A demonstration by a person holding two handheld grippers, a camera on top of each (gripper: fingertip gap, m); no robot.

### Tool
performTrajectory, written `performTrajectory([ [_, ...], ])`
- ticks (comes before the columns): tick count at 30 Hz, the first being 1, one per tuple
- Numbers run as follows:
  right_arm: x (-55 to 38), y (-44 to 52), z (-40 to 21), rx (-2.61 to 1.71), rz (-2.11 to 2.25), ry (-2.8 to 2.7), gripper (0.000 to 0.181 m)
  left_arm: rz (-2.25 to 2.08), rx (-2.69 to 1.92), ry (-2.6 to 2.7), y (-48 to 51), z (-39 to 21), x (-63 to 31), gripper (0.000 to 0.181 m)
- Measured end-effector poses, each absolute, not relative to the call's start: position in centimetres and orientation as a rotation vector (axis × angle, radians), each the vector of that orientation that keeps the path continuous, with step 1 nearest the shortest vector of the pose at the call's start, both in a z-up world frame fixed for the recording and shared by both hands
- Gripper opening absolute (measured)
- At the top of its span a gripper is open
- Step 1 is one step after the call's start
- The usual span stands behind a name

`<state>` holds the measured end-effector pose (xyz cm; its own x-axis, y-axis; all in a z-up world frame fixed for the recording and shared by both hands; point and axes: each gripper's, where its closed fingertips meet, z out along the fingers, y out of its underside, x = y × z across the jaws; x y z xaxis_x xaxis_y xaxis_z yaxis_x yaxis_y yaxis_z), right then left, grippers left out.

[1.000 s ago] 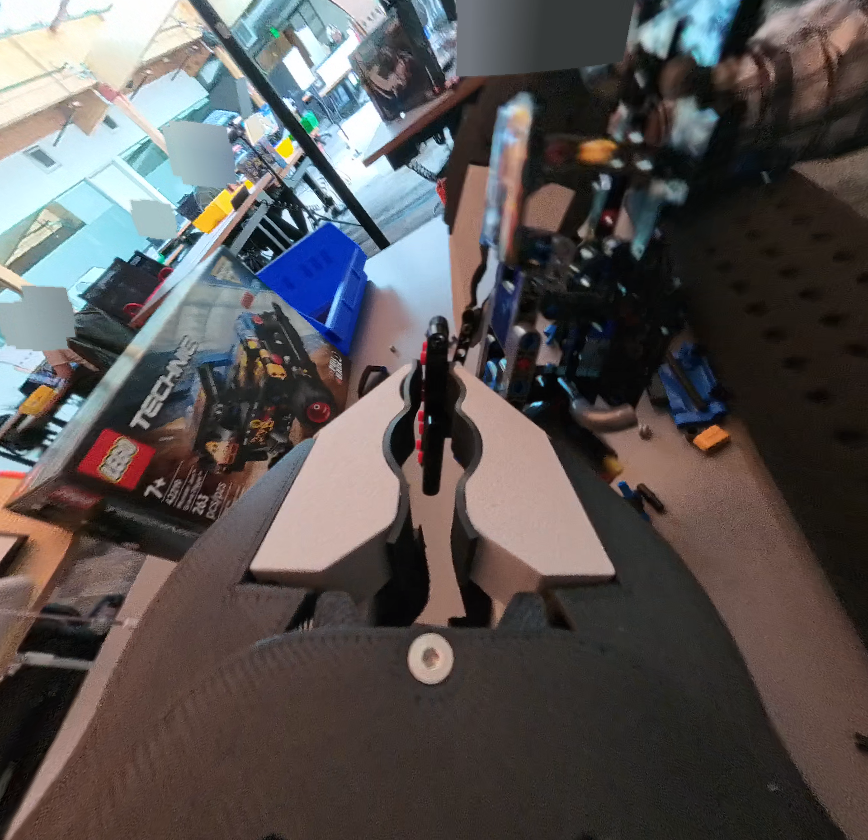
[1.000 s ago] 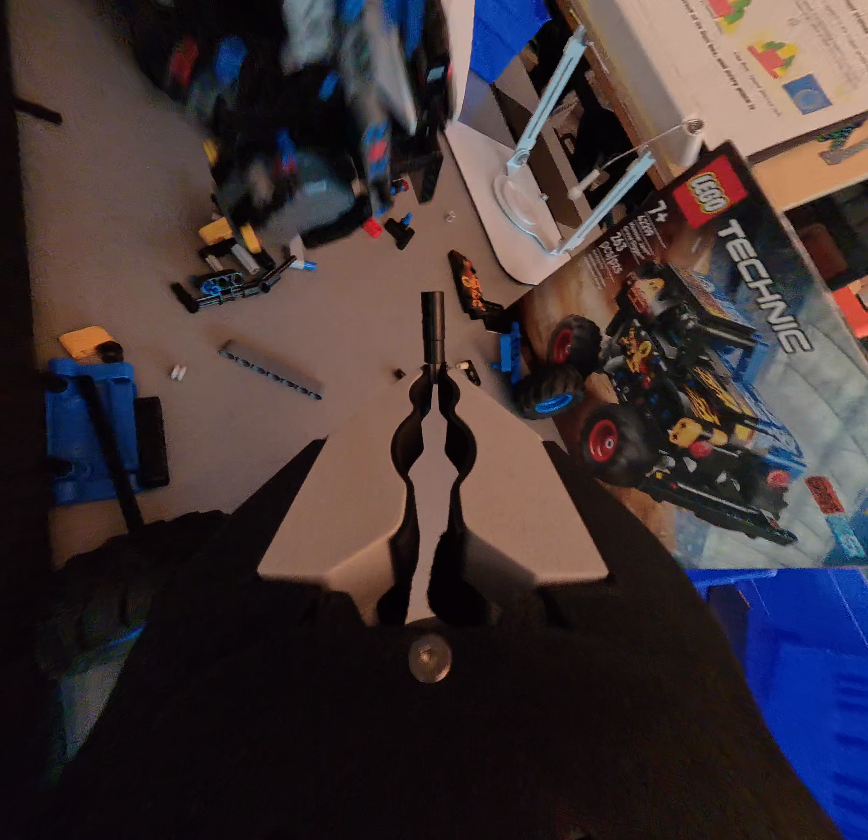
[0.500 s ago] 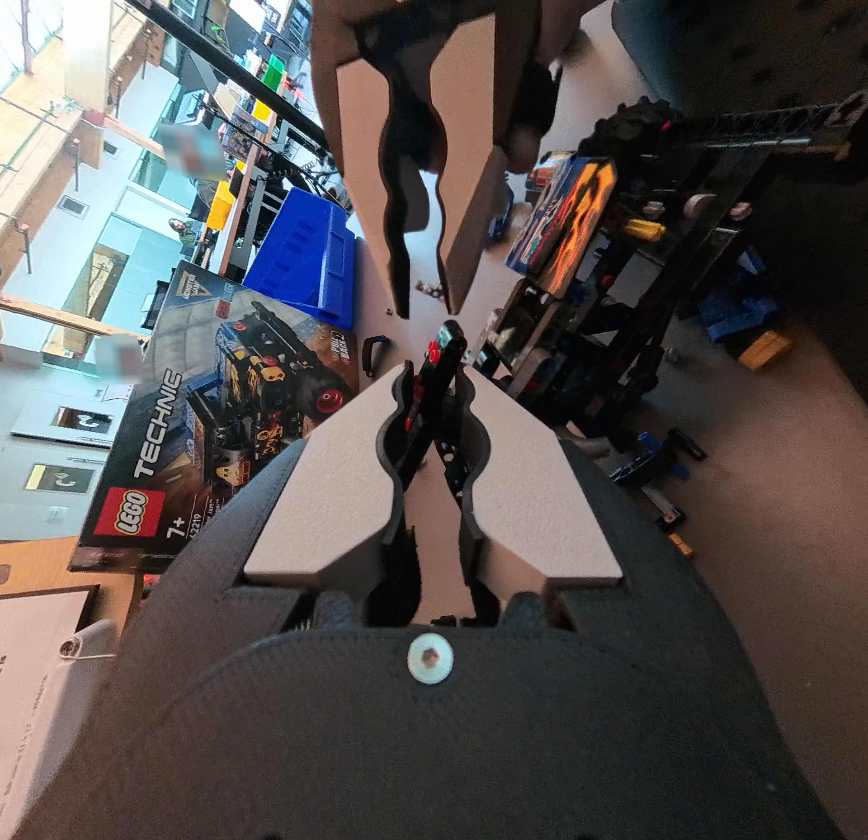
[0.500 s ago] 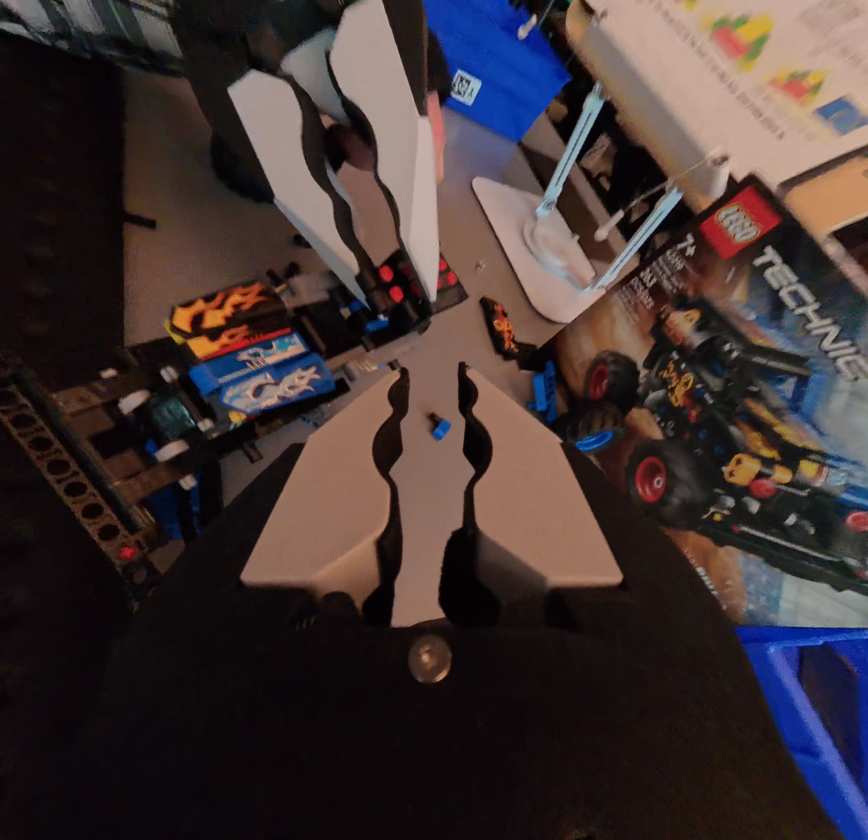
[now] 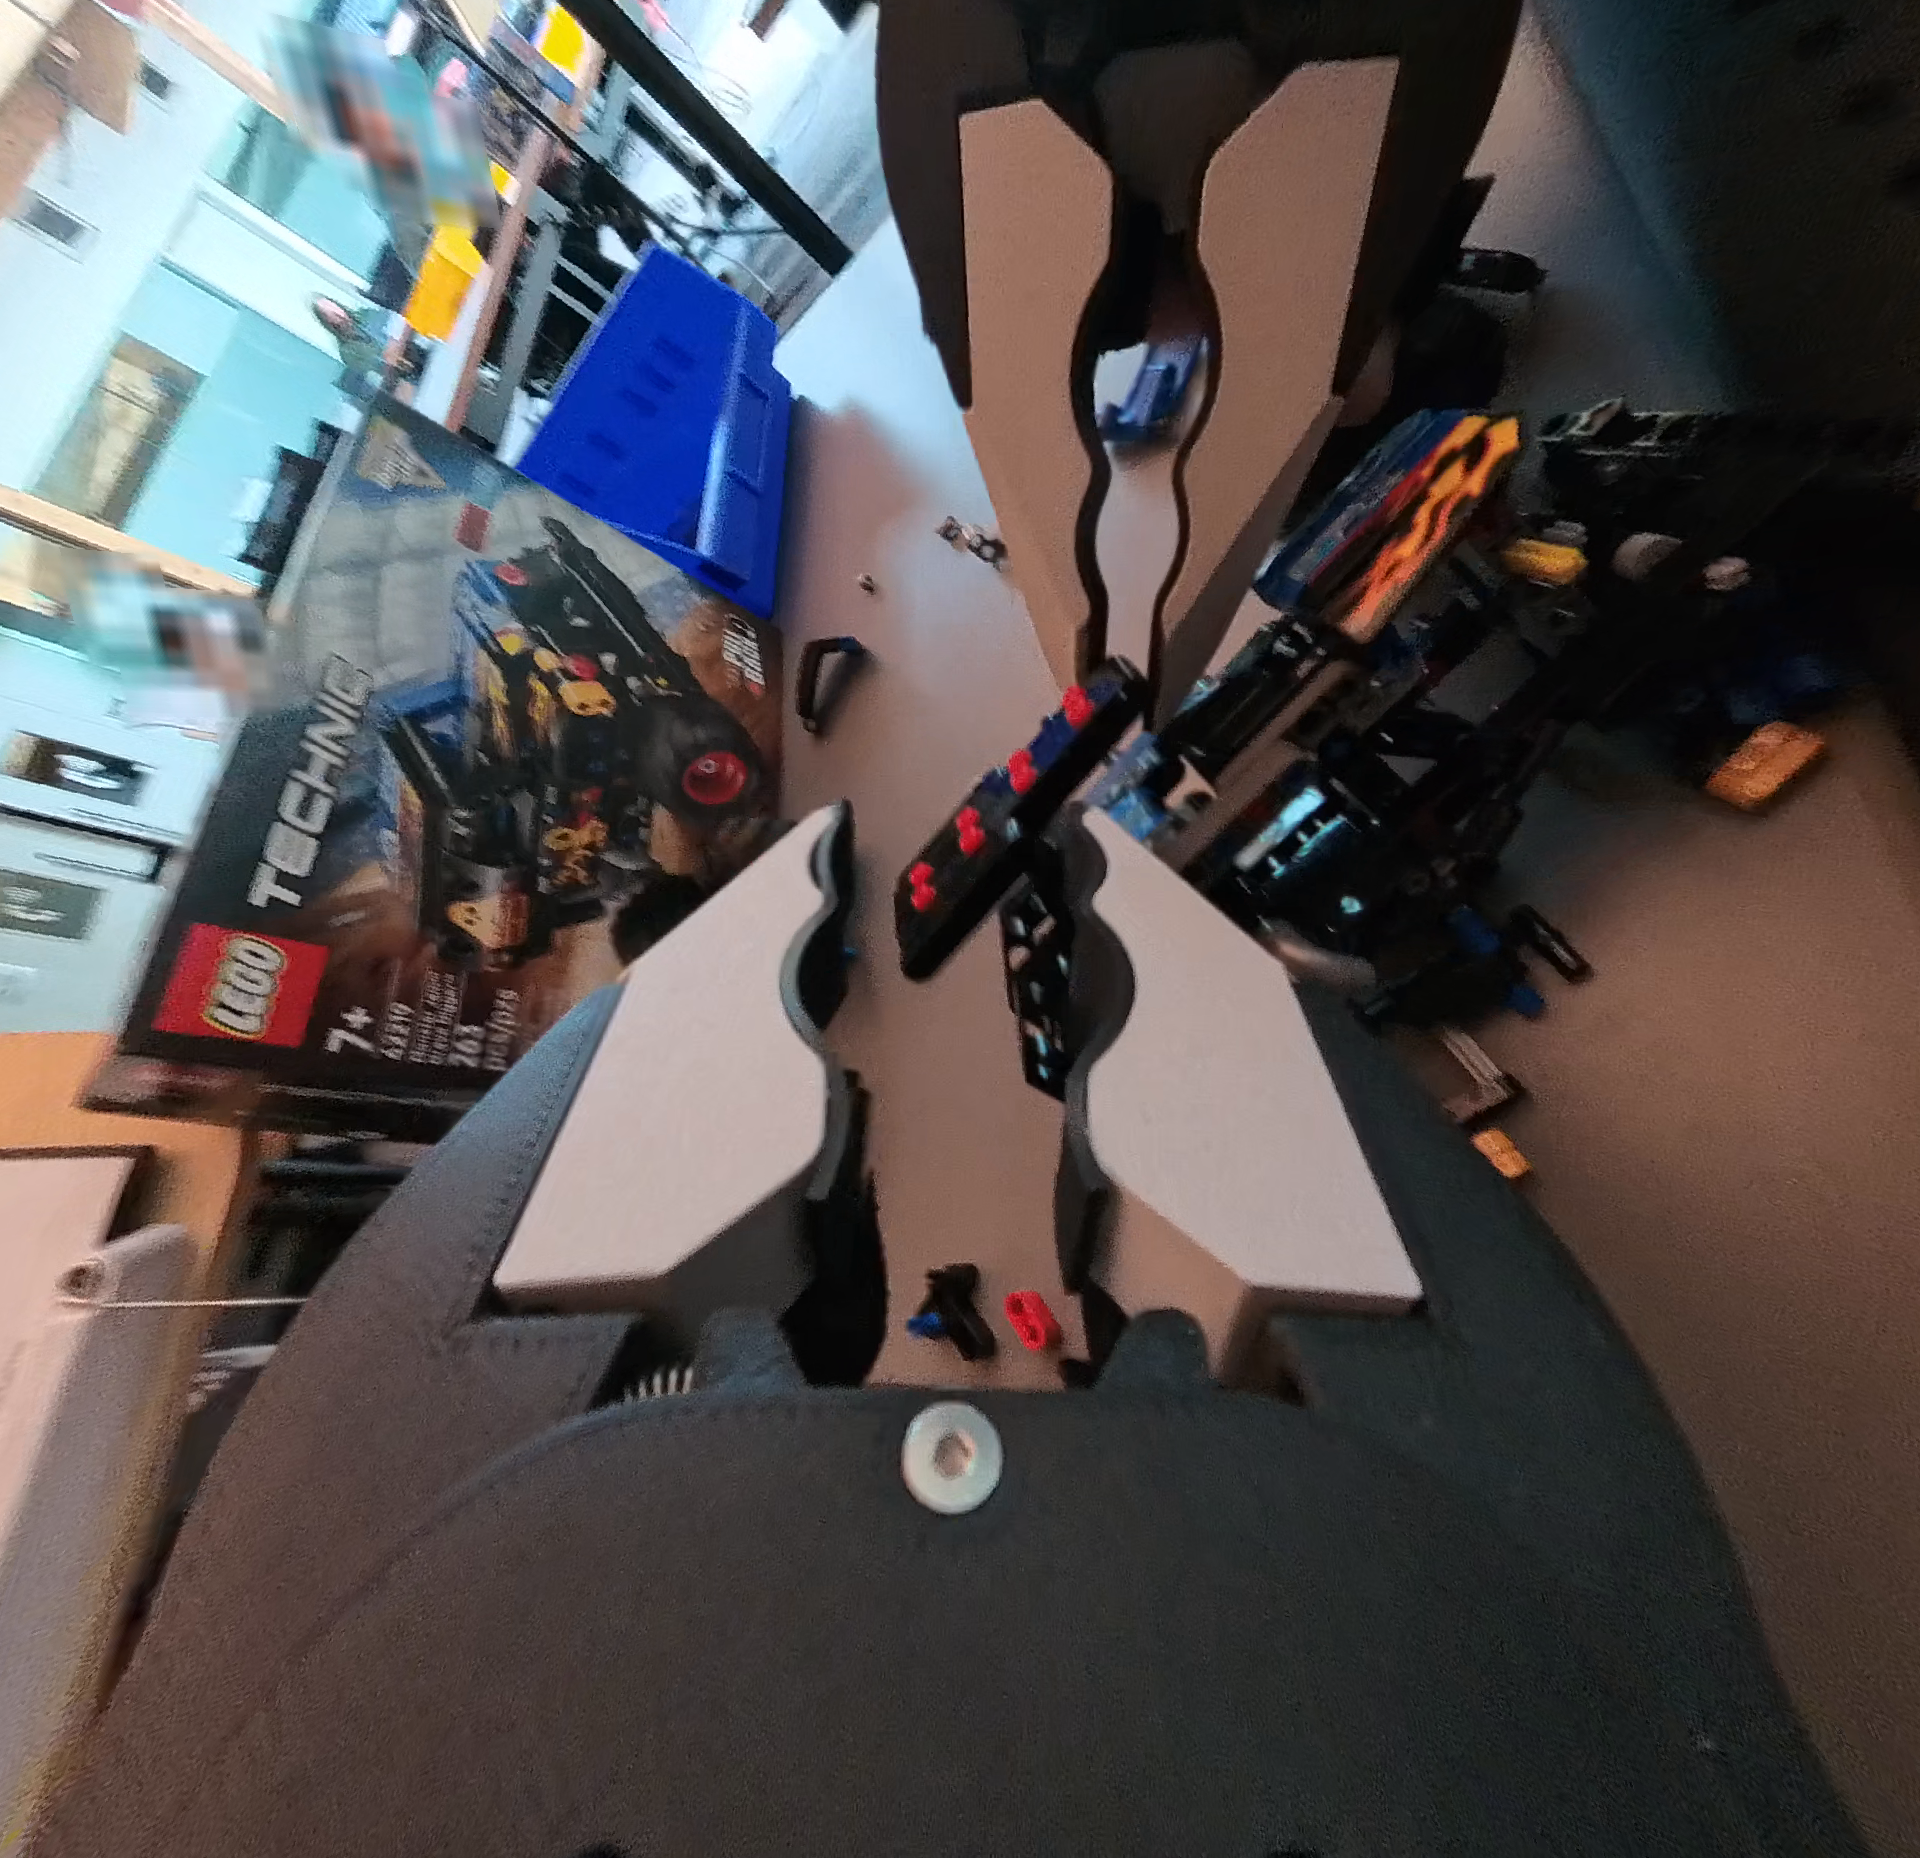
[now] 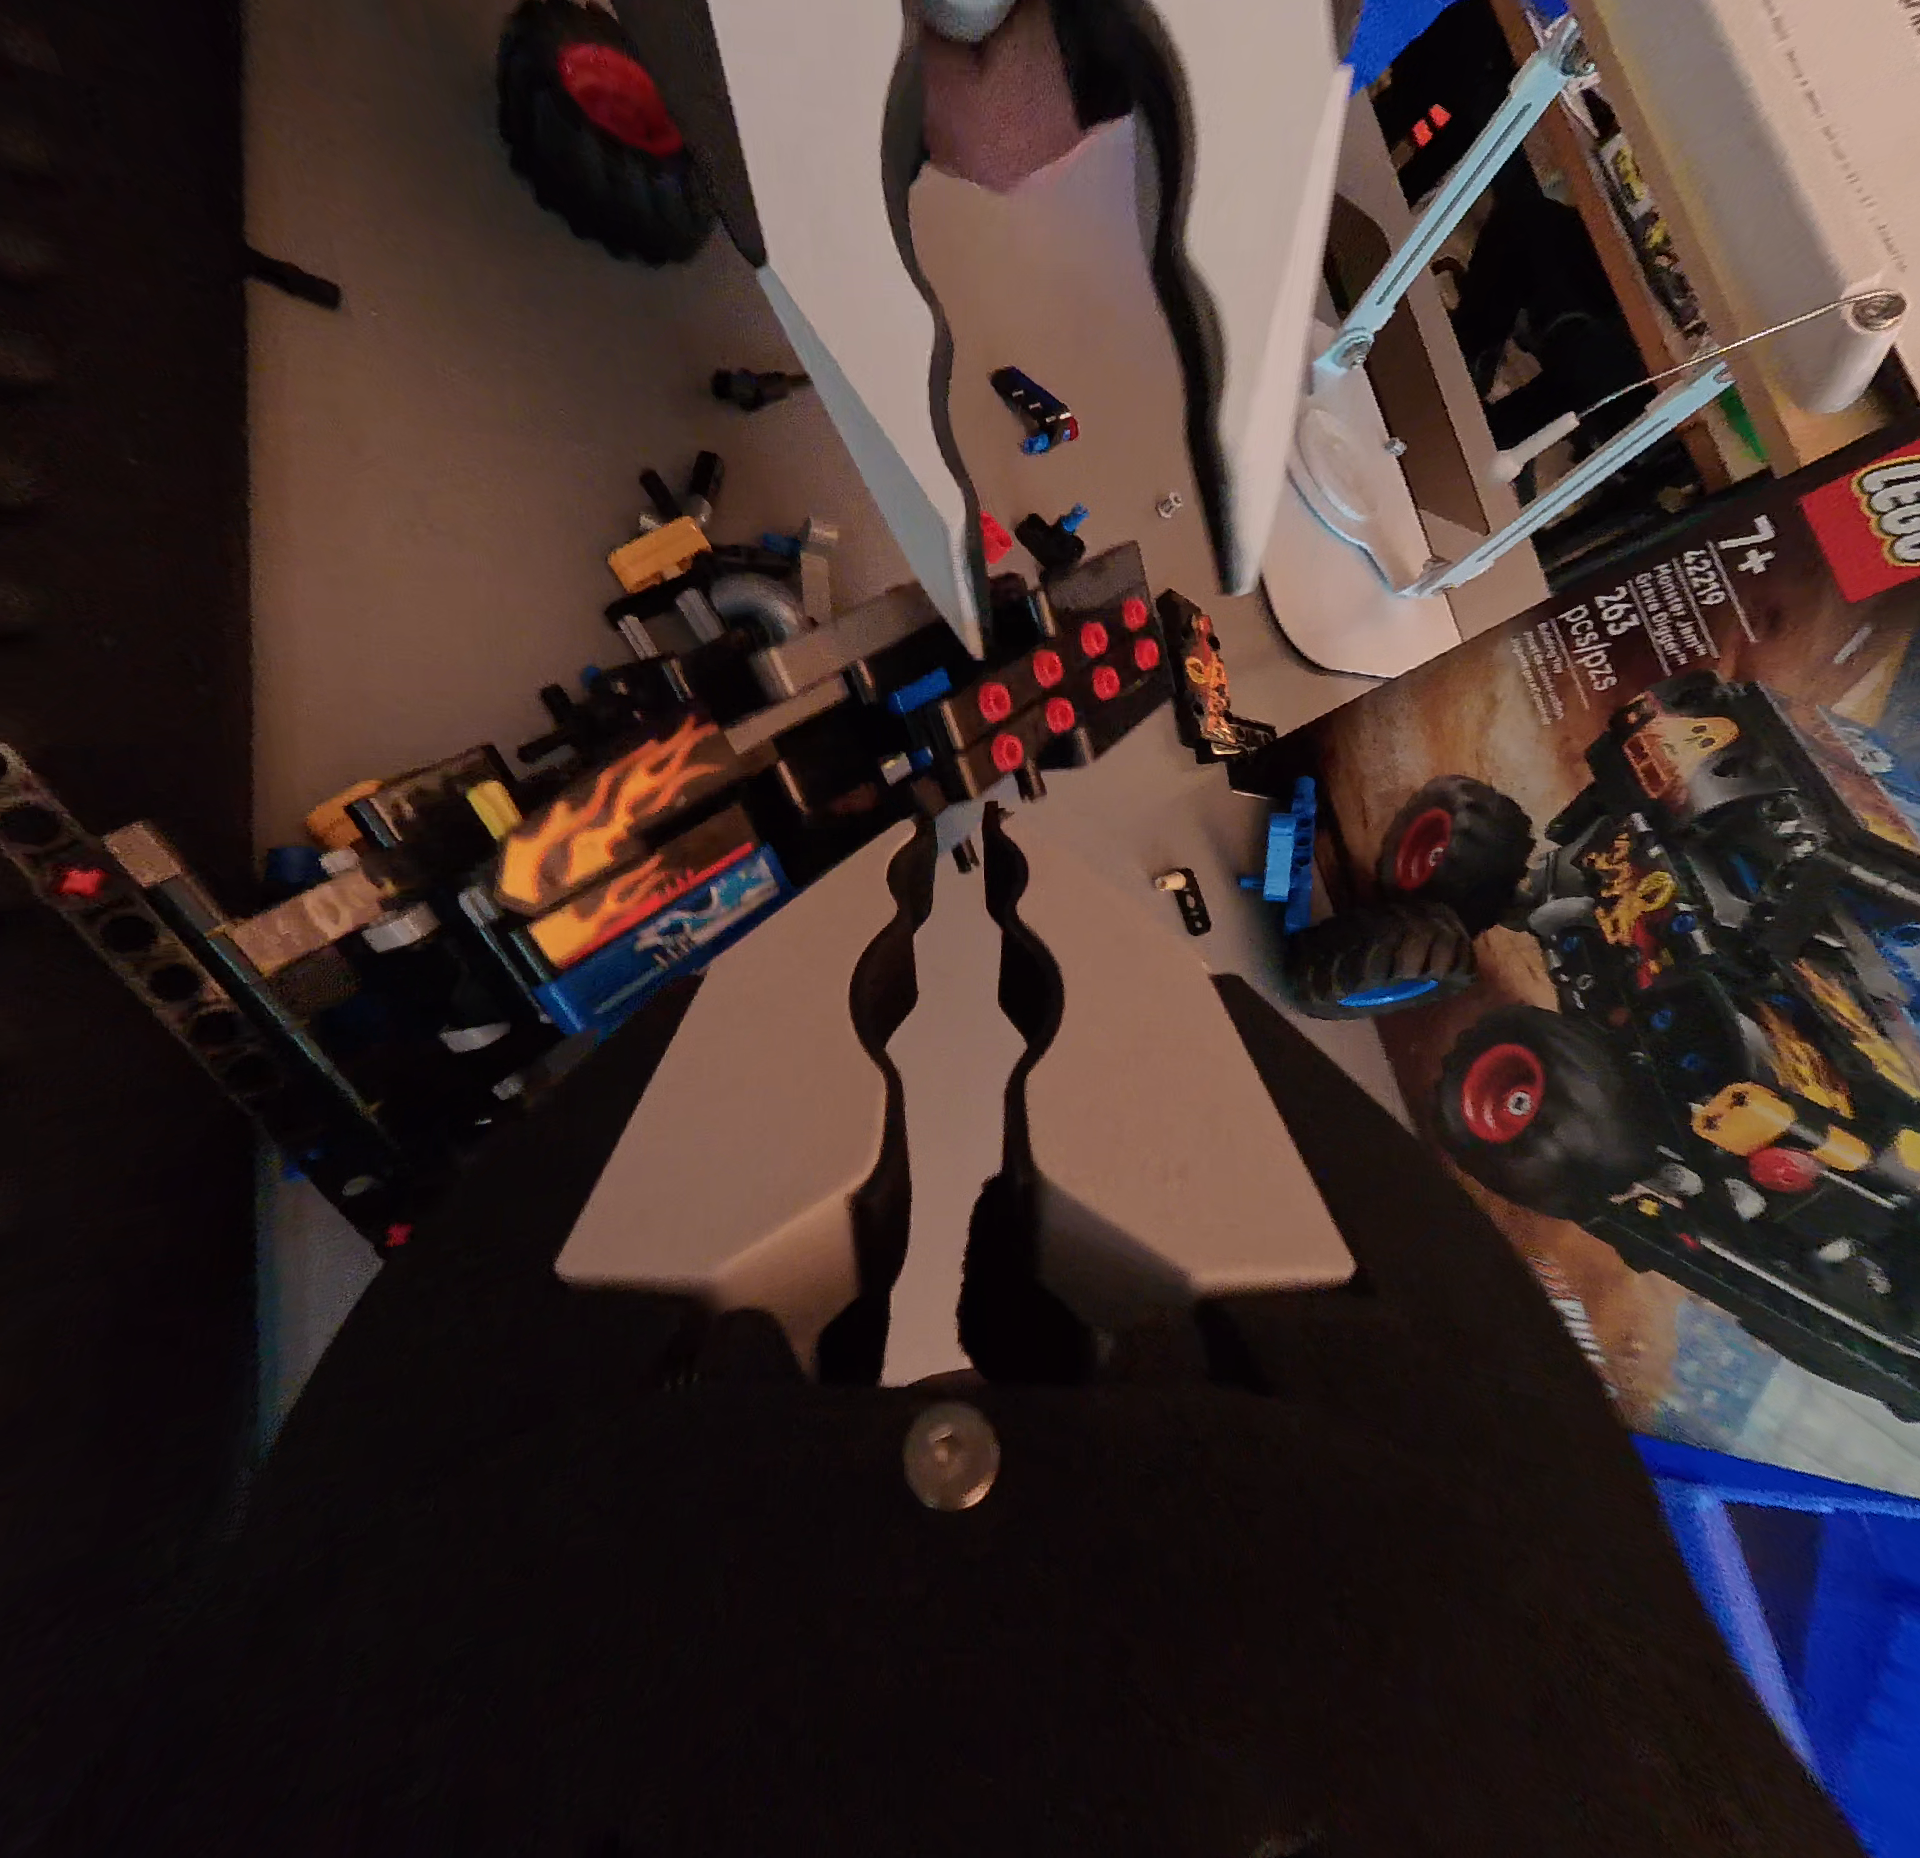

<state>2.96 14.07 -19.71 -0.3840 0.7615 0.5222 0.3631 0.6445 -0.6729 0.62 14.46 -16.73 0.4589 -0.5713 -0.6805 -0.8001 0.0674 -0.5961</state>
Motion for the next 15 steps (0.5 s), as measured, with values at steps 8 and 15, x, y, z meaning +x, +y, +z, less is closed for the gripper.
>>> performTrajectory([
  [8, 2.5, 14.4, -19.3, -0.937, 0.629, -1.961, 0.016, 0.217, -1.820, 1.098, 14.6, -17.2, -1.7, 0.047],
  [15, 1.8, 13.9, -19.7, -0.945, 0.627, -1.981, 0.009, 0.061, -2.044, 0.899, 12.8, -18.1, -3.0, 0.048],
])
